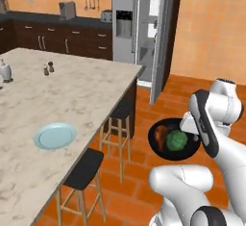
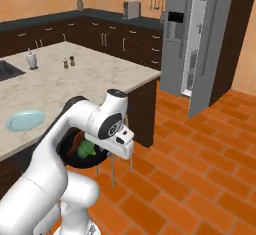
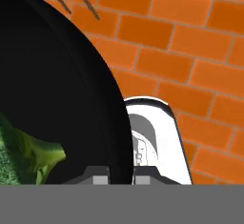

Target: Pick the chicken drumstick and broccoli from their plates and place them in the bowl. Then put the bowl in the fridge.

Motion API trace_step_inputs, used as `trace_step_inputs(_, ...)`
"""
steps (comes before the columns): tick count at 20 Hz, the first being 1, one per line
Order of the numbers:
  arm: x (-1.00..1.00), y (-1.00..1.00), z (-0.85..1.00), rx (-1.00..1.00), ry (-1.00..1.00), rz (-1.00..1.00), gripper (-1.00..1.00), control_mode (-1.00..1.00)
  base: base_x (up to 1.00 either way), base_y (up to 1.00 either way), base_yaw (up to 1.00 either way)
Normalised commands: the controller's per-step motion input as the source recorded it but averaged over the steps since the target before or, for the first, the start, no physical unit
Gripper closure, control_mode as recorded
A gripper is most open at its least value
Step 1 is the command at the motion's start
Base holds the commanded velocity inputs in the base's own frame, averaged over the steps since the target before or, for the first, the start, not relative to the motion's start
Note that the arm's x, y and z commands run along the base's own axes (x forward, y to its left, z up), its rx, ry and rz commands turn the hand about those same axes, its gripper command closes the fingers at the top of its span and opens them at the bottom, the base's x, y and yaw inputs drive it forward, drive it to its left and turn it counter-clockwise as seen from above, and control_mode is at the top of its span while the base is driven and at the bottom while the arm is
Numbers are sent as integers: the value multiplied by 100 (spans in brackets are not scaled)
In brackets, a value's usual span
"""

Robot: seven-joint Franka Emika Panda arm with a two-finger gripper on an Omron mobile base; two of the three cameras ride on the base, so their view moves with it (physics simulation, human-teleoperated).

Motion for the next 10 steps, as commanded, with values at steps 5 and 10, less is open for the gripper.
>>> trace_step_inputs(5,0,0,0,0,0,0,100,100,100,-56,-15)
trace_step_inputs(10,0,0,0,0,0,0,100,100,100,-93,5)
